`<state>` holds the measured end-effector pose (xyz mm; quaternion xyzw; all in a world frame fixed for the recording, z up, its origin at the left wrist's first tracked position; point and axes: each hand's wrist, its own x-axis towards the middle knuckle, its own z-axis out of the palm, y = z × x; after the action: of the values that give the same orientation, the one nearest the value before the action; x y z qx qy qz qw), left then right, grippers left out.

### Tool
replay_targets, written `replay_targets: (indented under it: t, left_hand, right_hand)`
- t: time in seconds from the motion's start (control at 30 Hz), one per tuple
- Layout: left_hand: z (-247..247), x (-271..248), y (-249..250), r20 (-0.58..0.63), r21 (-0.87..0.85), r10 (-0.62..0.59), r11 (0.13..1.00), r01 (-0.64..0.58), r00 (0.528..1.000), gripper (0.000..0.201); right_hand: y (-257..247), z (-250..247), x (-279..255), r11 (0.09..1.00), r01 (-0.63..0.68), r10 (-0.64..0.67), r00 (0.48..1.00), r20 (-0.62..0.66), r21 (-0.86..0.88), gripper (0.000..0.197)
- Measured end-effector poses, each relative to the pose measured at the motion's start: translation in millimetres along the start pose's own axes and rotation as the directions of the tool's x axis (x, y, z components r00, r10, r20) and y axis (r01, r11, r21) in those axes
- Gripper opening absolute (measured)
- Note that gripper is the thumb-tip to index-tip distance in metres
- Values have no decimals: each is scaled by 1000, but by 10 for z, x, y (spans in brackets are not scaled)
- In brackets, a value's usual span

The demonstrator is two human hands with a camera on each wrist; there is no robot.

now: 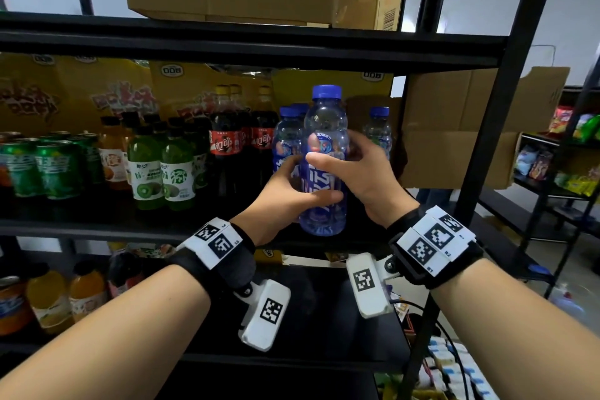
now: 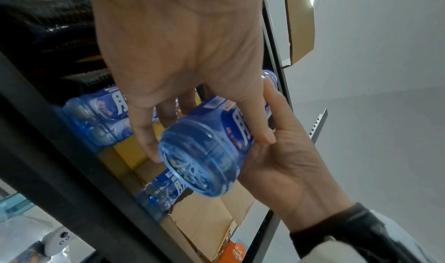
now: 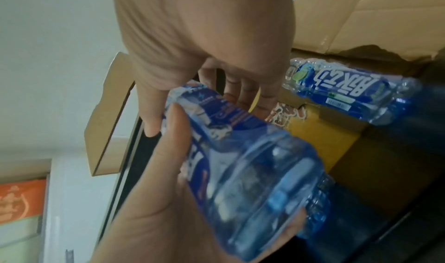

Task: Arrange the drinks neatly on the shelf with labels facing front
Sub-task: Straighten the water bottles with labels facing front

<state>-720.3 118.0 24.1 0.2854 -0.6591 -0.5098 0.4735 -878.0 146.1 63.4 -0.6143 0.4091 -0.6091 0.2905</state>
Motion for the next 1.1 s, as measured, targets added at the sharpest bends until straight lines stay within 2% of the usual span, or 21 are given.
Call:
replay_targets:
  t: [0.07,0.13,0.23,0.3,0.37,0.43,0.5,0.6,0.73,0.83,0.93,1.0,1.07,1.1]
  left_hand:
    - [27,-11,22,18,15,-10,1000,10,1000,68]
    - [46,-3,45,78,20,-54,998,53,995,61]
    - [19,9,81,125,-63,-161,983,170,979,64]
    - [-20,-8,95,118,-44,-165,984,171,979,65]
    - [-41,-36,85,99,-10,-143,989,144,985,62]
    - [-39,-65,54,43,23,-114,993,113,993,67]
    - [-32,-61,13,-7,53,-74,996,74,997,73]
    - [28,-69,-9,1,100,-8,995,8,1000,73]
    - [109,-45,19,12,118,-1,993,-1,1000,69]
    - [86,-28,82,-35,114,18,993,-14,999,64]
    - [93,-71,131,-63,183,83,981,-70,995,63]
    - [110,-99,153,-40,128,17,992,-12,999,55]
    - [81,-130,216,98,-75,-171,981,179,980,44]
    - [55,-139,254,202,-179,-259,938,296,944,44]
  right_hand:
    - [-11,-1,0,1000,1,0,1000,-29,23,43]
    - [-10,-6,3,999,-5,7,998,-58,46,53]
    - [13,19,3,992,-26,36,996,-78,123,68]
    - [32,44,9,985,-53,65,996,-68,162,68]
    - [53,48,21,990,-68,75,996,-56,120,77]
    - [66,40,31,999,-53,53,997,-49,-2,85]
    - [68,37,27,996,-29,26,999,-42,-83,80]
    - [55,22,67,992,-30,22,998,-64,-125,63]
    - [30,41,83,996,-52,44,993,-109,-67,74]
    - [96,87,28,997,-66,71,991,-116,47,50]
    - [97,77,18,995,-96,95,993,-69,-16,45]
    - [49,11,43,990,-138,138,990,-40,-4,38]
    - [15,-35,53,980,-192,192,981,-2,51,31]
    - [8,-47,42,969,-228,229,973,-4,97,33]
